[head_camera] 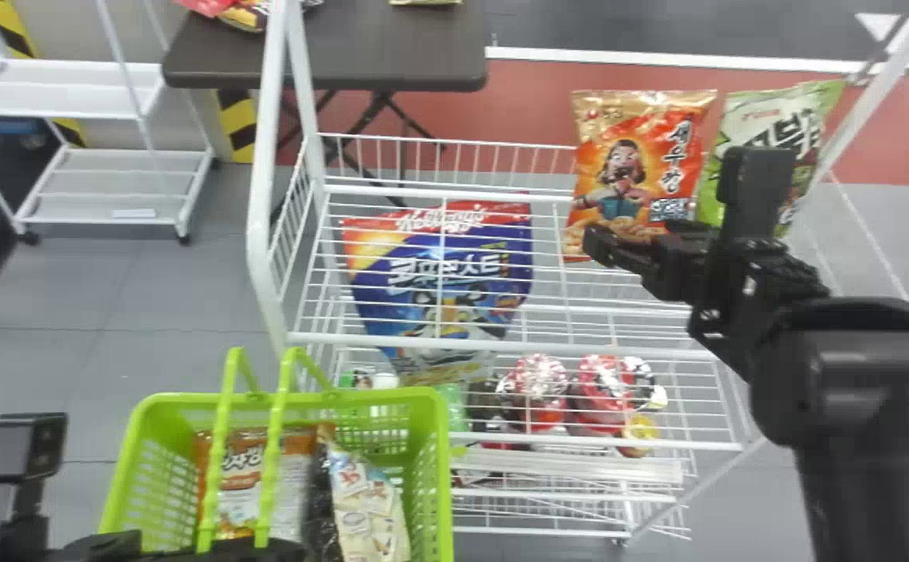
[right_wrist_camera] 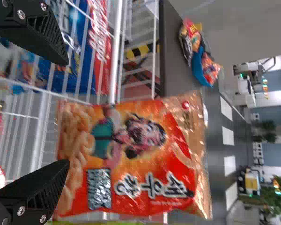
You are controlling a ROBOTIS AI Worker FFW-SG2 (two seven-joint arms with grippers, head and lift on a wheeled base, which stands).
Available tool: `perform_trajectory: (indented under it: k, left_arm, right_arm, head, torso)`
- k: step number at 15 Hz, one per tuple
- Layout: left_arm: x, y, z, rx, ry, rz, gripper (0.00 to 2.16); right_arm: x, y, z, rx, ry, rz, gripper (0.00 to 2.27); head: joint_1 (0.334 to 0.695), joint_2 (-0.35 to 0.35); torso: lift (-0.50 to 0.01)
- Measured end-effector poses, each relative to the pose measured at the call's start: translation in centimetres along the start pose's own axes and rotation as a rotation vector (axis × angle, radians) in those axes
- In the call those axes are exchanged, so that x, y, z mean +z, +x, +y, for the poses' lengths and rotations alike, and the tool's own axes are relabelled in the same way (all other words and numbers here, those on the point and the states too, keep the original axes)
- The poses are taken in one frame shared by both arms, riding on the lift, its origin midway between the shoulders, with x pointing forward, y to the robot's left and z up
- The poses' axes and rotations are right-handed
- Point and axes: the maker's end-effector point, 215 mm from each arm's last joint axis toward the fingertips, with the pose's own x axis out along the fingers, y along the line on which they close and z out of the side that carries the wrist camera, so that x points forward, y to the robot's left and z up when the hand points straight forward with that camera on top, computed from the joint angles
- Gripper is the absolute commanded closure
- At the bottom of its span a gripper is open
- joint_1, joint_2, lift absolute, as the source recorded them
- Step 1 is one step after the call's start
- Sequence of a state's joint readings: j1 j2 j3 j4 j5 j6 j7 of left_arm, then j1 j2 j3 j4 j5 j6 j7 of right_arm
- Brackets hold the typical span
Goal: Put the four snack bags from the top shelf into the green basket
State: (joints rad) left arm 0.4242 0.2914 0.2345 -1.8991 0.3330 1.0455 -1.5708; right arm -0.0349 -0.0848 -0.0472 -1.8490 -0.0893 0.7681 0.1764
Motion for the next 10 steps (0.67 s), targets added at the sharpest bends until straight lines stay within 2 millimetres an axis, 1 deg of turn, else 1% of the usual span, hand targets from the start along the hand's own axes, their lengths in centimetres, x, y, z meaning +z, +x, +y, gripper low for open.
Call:
perform_trajectory:
  k: [1,3,4,6,7,8,9,10]
  left_arm:
    - [0.0,0.0,0.0,0.0,-0.001,-0.001,2.15]
    - [-0.1,-0.1,0.0,0.001,-0.003,-0.002,2.15]
    - [-0.1,-0.1,0.0,0.002,-0.003,-0.002,2.15]
    - [-0.2,-0.2,0.0,0.003,-0.003,-0.002,2.15]
    - [-0.2,-0.3,0.0,0.004,-0.003,-0.002,2.15]
    - [-0.2,-0.3,0.0,0.005,-0.004,-0.003,2.15]
    - [-0.3,-0.5,0.1,0.007,-0.005,-0.004,2.15]
    - [-0.3,-0.5,0.1,0.008,-0.006,-0.005,2.15]
  right_arm:
    - [0.6,1.3,-0.8,-0.01,0.002,-0.014,0.08]
    - [1.3,3.3,-1.6,-0.018,0.005,-0.034,0.09]
    - [1.6,4.3,-1.8,-0.019,0.005,-0.046,0.16]
    - [1.9,5.9,-2.0,-0.023,-0.014,-0.054,0.54]
    - [1.8,6.4,-2.0,-0.028,-0.027,-0.046,0.9]
    - [1.6,6.7,-2.1,-0.029,-0.032,-0.039,1.33]
    - [1.3,6.8,-2.0,-0.024,-0.033,-0.035,1.91]
    - [1.1,6.7,-1.9,-0.022,-0.031,-0.037,2.21]
  head:
    - [0.695,-0.103]
    - [0.695,-0.11]
    - [0.695,-0.11]
    - [0.695,-0.105]
    - [0.695,-0.103]
    - [0.695,-0.103]
    - [0.695,-0.101]
    - [0.695,-0.097]
  torso:
    - [0.0]
    - [0.0]
    - [0.0]
    - [0.0]
    - [0.0]
    - [0.0]
    - [0.0]
    - [0.0]
